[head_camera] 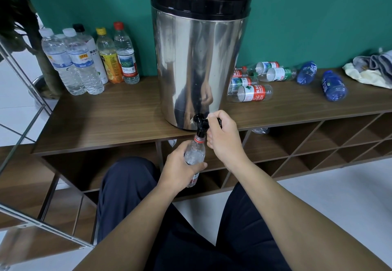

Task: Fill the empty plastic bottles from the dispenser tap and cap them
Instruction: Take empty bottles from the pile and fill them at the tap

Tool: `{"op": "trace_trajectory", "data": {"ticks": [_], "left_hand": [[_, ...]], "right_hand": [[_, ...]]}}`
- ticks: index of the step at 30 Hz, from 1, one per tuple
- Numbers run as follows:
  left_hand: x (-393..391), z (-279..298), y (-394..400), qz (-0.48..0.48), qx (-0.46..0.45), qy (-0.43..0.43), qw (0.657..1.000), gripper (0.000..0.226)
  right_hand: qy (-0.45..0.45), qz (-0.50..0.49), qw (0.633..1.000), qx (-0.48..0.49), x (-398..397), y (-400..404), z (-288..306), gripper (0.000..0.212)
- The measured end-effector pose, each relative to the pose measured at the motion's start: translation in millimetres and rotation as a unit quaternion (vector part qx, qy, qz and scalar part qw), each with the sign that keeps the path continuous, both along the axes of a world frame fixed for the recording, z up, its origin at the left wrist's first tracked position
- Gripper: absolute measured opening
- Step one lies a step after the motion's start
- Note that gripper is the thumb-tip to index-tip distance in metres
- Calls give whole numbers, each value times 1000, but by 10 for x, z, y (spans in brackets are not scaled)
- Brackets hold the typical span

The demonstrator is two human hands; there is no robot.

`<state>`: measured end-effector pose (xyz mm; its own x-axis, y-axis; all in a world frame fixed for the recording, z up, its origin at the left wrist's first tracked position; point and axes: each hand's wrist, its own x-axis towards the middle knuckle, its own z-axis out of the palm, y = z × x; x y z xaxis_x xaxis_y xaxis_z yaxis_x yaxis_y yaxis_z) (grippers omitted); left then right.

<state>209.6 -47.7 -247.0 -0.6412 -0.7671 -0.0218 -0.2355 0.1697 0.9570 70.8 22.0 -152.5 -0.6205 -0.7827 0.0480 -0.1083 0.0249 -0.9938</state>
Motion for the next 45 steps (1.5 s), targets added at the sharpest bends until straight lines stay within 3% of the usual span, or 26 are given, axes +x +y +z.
{"op": "trace_trajectory", "data": {"ticks": [45], "left_hand": [[-1,10,0,-6,5,-26,1000,71]], "right_hand": [[-1,-2,1000,-7,-8,-22,-32,28]]}}
